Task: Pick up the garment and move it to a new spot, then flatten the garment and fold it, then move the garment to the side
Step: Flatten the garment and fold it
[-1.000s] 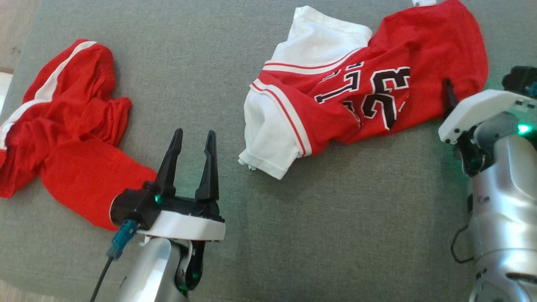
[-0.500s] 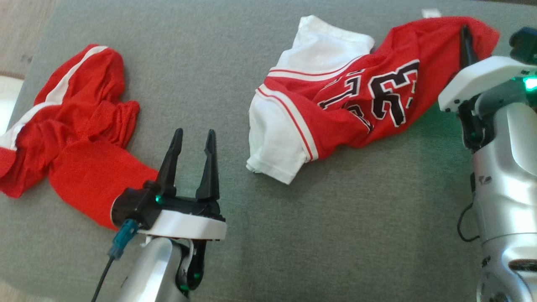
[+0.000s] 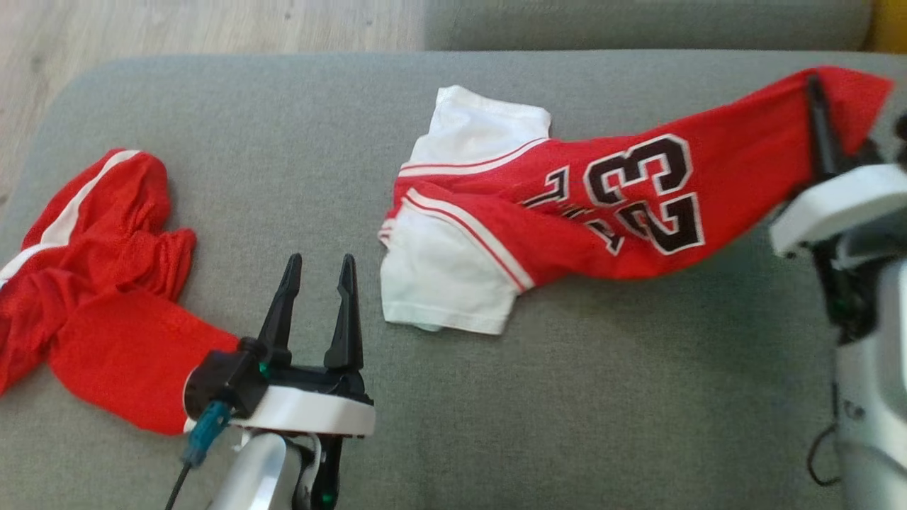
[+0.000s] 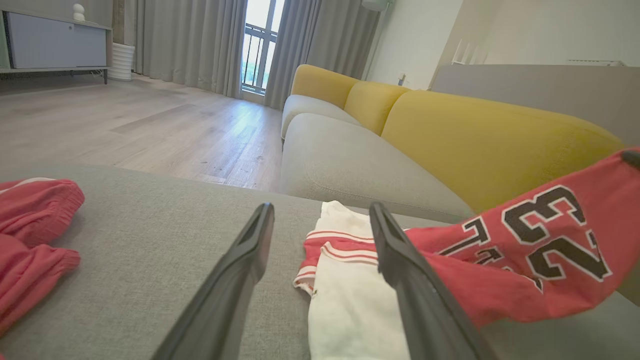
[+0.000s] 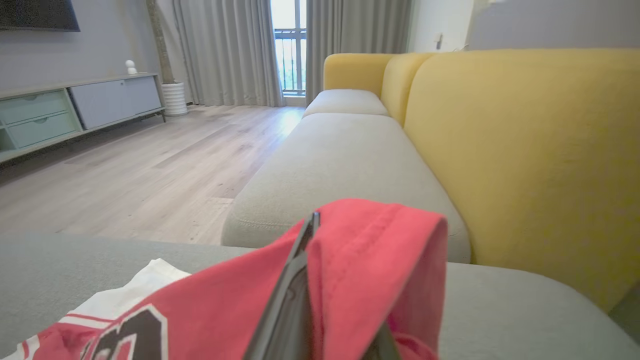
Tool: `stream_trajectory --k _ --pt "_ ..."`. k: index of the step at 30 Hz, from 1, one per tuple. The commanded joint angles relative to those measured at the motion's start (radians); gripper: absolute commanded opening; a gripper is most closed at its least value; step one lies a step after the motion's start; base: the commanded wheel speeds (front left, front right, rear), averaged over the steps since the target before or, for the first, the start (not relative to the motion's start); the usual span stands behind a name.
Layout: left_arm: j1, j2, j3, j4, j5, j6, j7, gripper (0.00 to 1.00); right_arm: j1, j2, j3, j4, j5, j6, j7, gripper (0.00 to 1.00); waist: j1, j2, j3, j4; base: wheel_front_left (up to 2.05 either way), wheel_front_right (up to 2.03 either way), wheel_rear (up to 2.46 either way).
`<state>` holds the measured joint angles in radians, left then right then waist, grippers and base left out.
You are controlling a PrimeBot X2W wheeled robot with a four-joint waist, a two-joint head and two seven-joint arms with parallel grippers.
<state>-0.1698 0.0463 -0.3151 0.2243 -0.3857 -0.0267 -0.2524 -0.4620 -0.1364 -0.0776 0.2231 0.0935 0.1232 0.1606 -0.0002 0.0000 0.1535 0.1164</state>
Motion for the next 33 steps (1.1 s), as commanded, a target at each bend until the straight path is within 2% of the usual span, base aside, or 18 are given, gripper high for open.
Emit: stream_trajectory --k 1,5,9,12,13,17,21,22,23,24,28,33 --pt "-0.008 0.004 0.034 -0.029 0.006 -0.001 -0.009 1.00 0.007 -0.008 -0.003 -0.104 -0.015 0.008 0.040 0.00 0.0002 0.0000 -0.014 -0.005 0.00 0.00 0.00" --pt "0.000 0.004 0.024 -0.034 -0.004 -0.002 -0.009 1.00 0.070 -0.007 -0.036 -0.280 -0.042 0.008 0.157 0.00 0.0002 0.0000 -0.005 0.018 0.00 0.00 0.00" --pt "-0.009 0.004 0.011 -0.037 -0.010 -0.002 -0.009 1.00 0.067 -0.007 -0.052 -0.320 -0.060 0.008 0.248 0.00 0.0002 0.0000 0.022 0.053 0.00 0.00 0.00" --pt "-0.021 0.004 0.002 -0.036 -0.011 -0.002 -0.009 1.00 0.026 -0.020 -0.061 -0.242 -0.091 0.008 0.284 0.00 0.0002 0.0000 0.046 0.083 0.00 0.00 0.00" --pt "-0.030 0.004 -0.004 -0.035 -0.011 -0.002 -0.009 1.00 -0.018 -0.035 -0.075 -0.153 -0.124 0.008 0.294 0.00 0.0002 0.0000 0.063 0.104 0.00 0.00 0.00" --pt "-0.049 0.004 -0.020 -0.031 -0.011 -0.005 -0.009 1.00 -0.121 -0.077 -0.115 0.066 -0.217 0.008 0.269 0.00 0.0002 0.0000 0.093 0.147 0.00 0.00 0.00" --pt "-0.062 0.004 -0.026 -0.029 -0.016 -0.002 -0.009 1.00 -0.216 -0.094 -0.153 0.276 -0.295 0.008 0.227 0.00 0.0002 0.0000 0.112 0.173 0.00 0.00 0.00" --pt "-0.062 0.004 -0.026 -0.029 -0.016 -0.002 -0.009 1.00 -0.216 -0.094 -0.153 0.276 -0.295 0.008 0.227 0.00 0.0002 0.0000 0.112 0.173 0.00 0.00 0.00" --pt "-0.064 0.004 -0.027 -0.029 -0.017 -0.002 -0.009 1.00 -0.237 -0.094 -0.160 0.327 -0.308 0.008 0.218 0.18 0.0002 0.0000 0.115 0.176 0.00 0.00 0.00" --pt "-0.064 0.004 -0.027 -0.029 -0.017 -0.002 -0.009 1.00 -0.255 -0.092 -0.165 0.378 -0.314 0.008 0.212 1.00 0.0002 0.0000 0.117 0.178 0.00 0.00 0.00" --pt "-0.066 0.004 -0.028 -0.025 -0.017 0.001 -0.009 1.00 -0.317 -0.098 -0.168 0.518 -0.349 0.008 0.161 1.00 0.0002 0.0000 0.115 0.174 0.00 0.00 0.00" --pt "-0.065 0.004 -0.021 -0.022 -0.013 0.003 -0.009 1.00 -0.373 -0.080 -0.175 0.616 -0.358 0.008 0.096 1.00 0.0002 0.0000 0.094 0.136 0.00 0.00 0.00"
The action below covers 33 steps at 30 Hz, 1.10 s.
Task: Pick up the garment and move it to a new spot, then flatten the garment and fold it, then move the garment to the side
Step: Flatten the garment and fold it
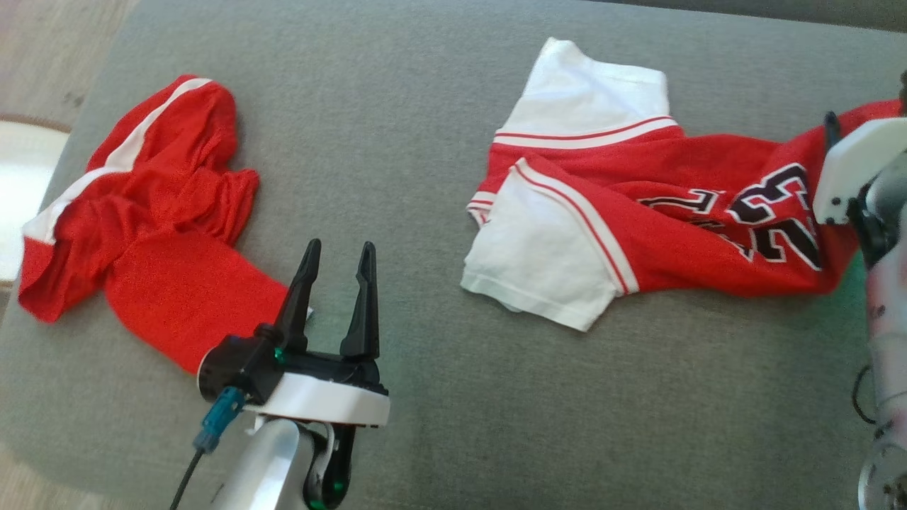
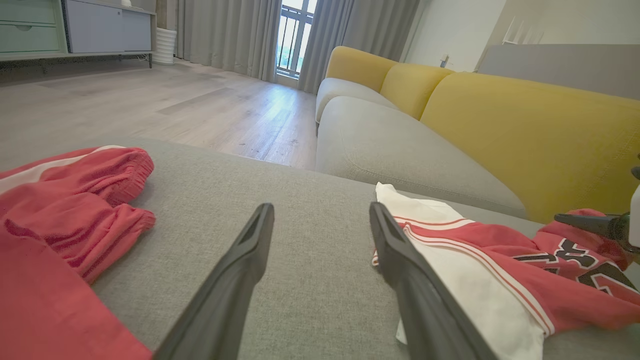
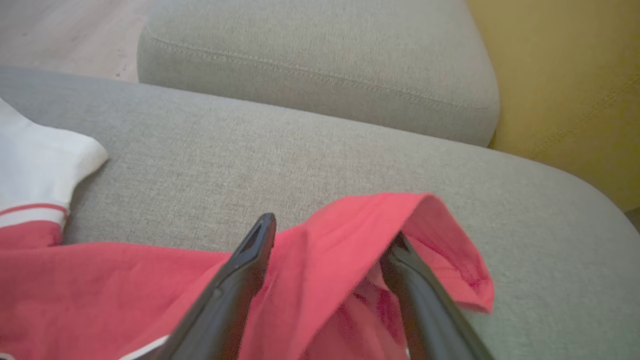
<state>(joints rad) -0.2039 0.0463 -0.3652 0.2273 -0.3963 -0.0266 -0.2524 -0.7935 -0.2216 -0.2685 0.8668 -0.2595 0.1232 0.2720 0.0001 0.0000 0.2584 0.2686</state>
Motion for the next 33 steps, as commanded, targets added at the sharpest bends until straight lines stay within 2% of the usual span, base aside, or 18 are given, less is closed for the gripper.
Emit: stream_trajectory --k 1,9,15,20,27,33 --pt "-0.030 0.004 0.032 -0.025 0.000 0.002 -0.009 1.00 -0.050 0.012 0.018 -0.016 -0.003 0.008 -0.029 1.00 -0.0001 0.0000 -0.017 -0.027 0.00 0.00 0.00" --pt "-0.015 0.004 0.065 -0.021 0.017 -0.005 -0.009 1.00 -0.066 0.048 0.092 0.031 0.057 0.008 -0.093 1.00 -0.0001 0.0000 -0.079 -0.124 0.00 0.00 0.00" --pt "0.007 0.004 0.081 -0.026 0.019 -0.001 -0.009 1.00 -0.022 0.057 0.138 -0.025 0.151 0.008 -0.128 1.00 -0.0001 0.0000 -0.133 -0.170 0.00 0.00 0.00" --pt "0.029 0.004 0.096 -0.033 0.023 0.002 -0.009 1.00 0.065 0.074 0.124 -0.162 0.244 0.008 -0.161 1.00 -0.0001 0.0000 -0.157 -0.198 0.00 0.00 0.00" --pt "0.044 0.004 0.110 -0.046 0.032 -0.001 -0.009 1.00 0.295 0.148 0.025 -0.466 0.331 0.008 -0.201 1.00 -0.0001 0.0000 -0.158 -0.224 0.00 0.00 0.00" --pt "0.045 0.004 0.114 -0.049 0.039 -0.006 -0.009 1.00 0.525 0.170 0.042 -0.656 0.395 0.008 -0.257 1.00 -0.0001 0.0000 -0.150 -0.241 0.00 0.00 0.00"
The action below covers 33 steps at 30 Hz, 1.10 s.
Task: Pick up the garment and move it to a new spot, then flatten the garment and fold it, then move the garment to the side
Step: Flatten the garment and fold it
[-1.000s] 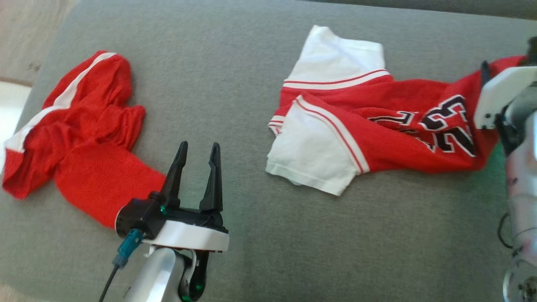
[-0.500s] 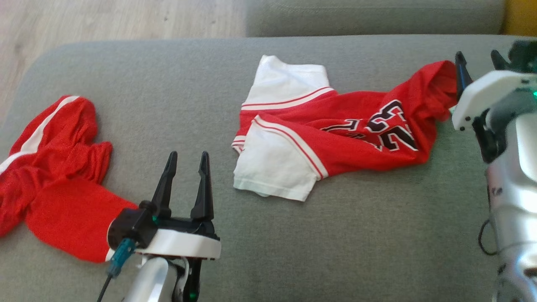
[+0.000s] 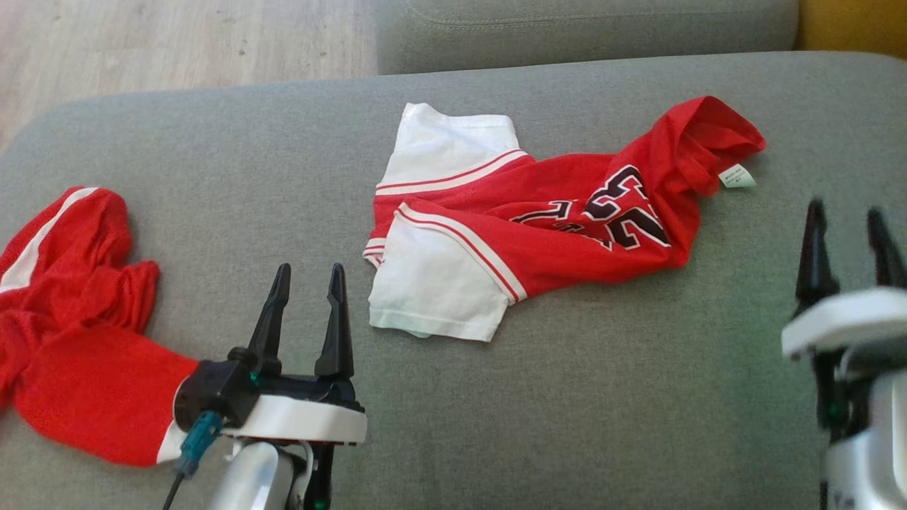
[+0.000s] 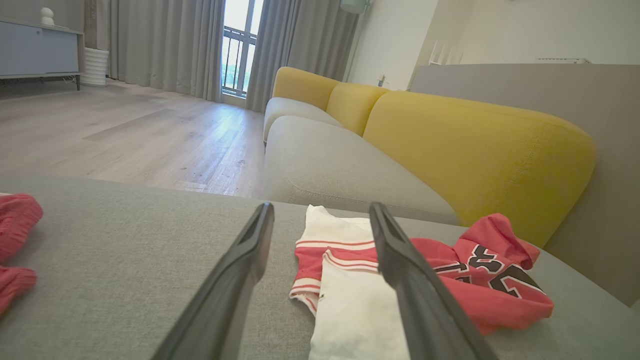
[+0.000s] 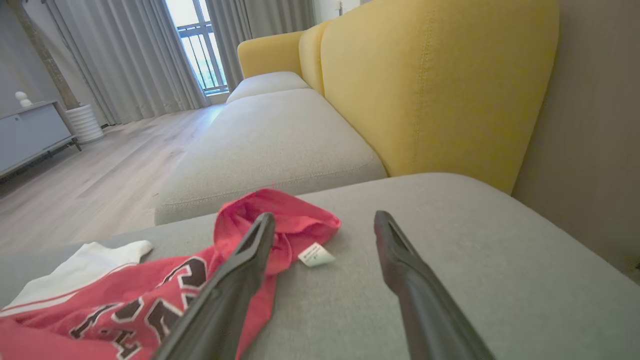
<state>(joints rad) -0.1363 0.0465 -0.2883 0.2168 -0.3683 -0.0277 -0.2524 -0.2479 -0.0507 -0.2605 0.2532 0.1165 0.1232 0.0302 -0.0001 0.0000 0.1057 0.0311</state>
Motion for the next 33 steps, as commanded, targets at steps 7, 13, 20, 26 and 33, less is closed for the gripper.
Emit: stream_trajectory --k 7,13,20,26,33 --pt "-0.029 0.004 0.033 -0.037 0.017 -0.013 -0.009 1.00 0.059 0.000 0.064 -0.054 0.064 0.008 -0.068 1.00 0.0001 0.0000 0.012 -0.013 0.00 0.00 0.00" --pt "-0.041 0.004 0.023 -0.036 0.016 -0.017 -0.009 1.00 0.052 0.000 0.078 -0.049 0.056 0.008 -0.080 1.00 0.0001 0.0000 0.028 0.009 0.00 0.00 0.00" --pt "-0.055 0.004 0.012 -0.030 0.014 -0.018 -0.009 1.00 0.019 0.000 0.079 0.004 0.016 0.008 -0.076 1.00 0.0001 0.0000 0.071 0.055 0.00 0.00 0.00" --pt "-0.074 0.004 0.003 -0.025 0.011 -0.020 -0.009 1.00 -0.057 0.000 0.007 0.139 -0.035 0.008 -0.036 1.00 0.0001 0.0000 0.106 0.096 0.00 0.00 0.00" --pt "-0.087 0.004 -0.009 -0.018 0.010 -0.021 -0.009 1.00 -0.171 0.000 -0.028 0.320 -0.028 0.008 -0.016 1.00 0.0001 0.0000 0.126 0.128 0.00 0.00 0.00"
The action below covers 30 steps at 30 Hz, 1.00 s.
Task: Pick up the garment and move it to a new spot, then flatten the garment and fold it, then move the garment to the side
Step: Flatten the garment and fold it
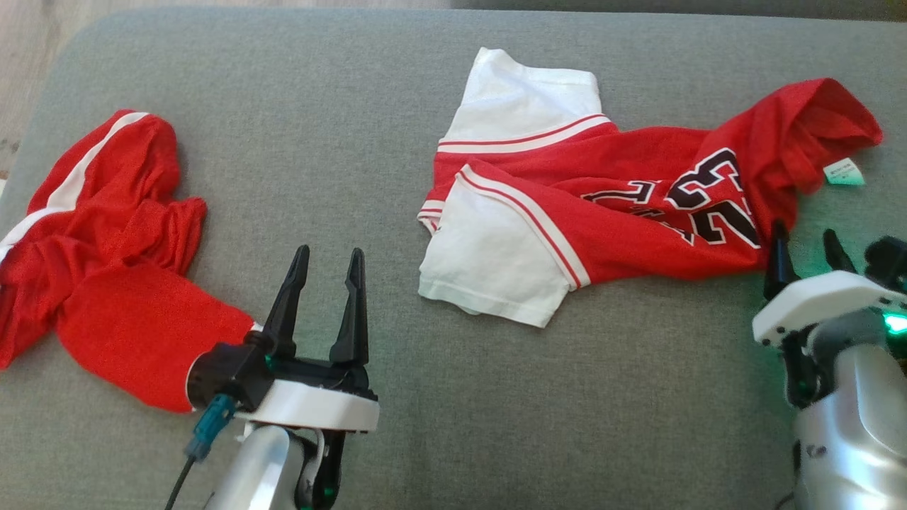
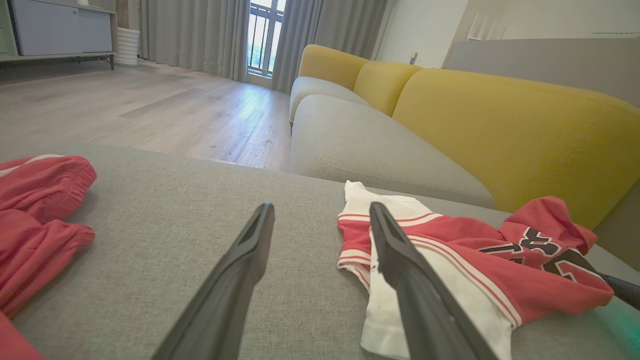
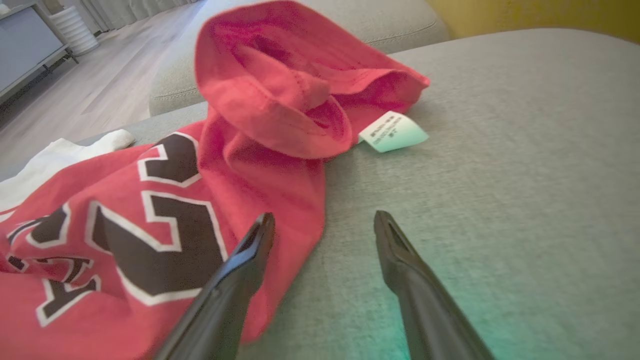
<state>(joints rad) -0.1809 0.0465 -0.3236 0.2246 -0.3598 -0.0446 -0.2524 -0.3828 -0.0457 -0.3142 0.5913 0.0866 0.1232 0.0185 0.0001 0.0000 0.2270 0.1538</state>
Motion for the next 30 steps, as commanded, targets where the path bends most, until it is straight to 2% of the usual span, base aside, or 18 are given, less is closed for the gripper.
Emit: stream_trajectory --k 1,5,6,7,8,14,19,24,30 --pt "-0.044 0.004 0.026 -0.025 0.001 -0.004 -0.009 1.00 -0.049 -0.005 0.028 0.005 0.000 0.008 -0.008 1.00 -0.0001 0.0000 0.006 0.008 0.00 0.00 0.00" --pt "-0.047 0.004 0.023 -0.023 0.000 -0.004 -0.009 1.00 -0.097 -0.005 0.026 0.097 -0.023 0.008 -0.022 1.00 -0.0001 0.0000 0.007 0.016 0.00 0.00 0.00" --pt "-0.047 0.004 0.021 -0.022 0.000 -0.003 -0.009 1.00 -0.118 -0.005 0.021 0.141 -0.033 0.008 -0.031 0.79 -0.0001 0.0000 0.006 0.019 0.00 0.00 0.00" --pt "-0.046 0.004 0.021 -0.022 0.000 -0.003 -0.009 1.00 -0.128 -0.005 0.017 0.162 -0.039 0.008 -0.036 0.16 -0.0001 0.0000 0.004 0.019 0.00 0.00 0.00" --pt "-0.045 0.004 0.020 -0.022 0.000 -0.002 -0.009 1.00 -0.136 -0.005 0.009 0.180 -0.050 0.008 -0.043 0.00 -0.0001 0.0000 0.003 0.019 0.00 0.00 0.00" --pt "-0.035 0.004 0.024 -0.017 0.003 0.002 -0.009 1.00 -0.167 -0.005 -0.012 0.236 -0.090 0.008 -0.104 0.00 -0.0001 0.0000 -0.017 0.008 0.00 0.00 0.00" --pt "-0.018 0.004 0.031 -0.013 0.004 0.003 -0.009 1.00 -0.145 -0.005 -0.042 0.218 -0.134 0.008 -0.170 0.00 -0.0001 0.0000 -0.057 -0.021 0.00 0.00 0.00" --pt "0.018 0.004 0.052 -0.013 0.011 0.004 -0.009 1.00 -0.092 -0.005 -0.061 0.139 -0.152 0.008 -0.186 0.00 -0.0001 0.0000 -0.108 -0.087 0.00 0.00 0.00" --pt "0.030 0.004 0.058 -0.023 0.012 0.002 -0.009 1.00 0.005 -0.005 -0.118 -0.046 -0.188 0.008 -0.131 0.00 -0.0001 0.0000 -0.133 -0.141 0.00 0.00 0.00"
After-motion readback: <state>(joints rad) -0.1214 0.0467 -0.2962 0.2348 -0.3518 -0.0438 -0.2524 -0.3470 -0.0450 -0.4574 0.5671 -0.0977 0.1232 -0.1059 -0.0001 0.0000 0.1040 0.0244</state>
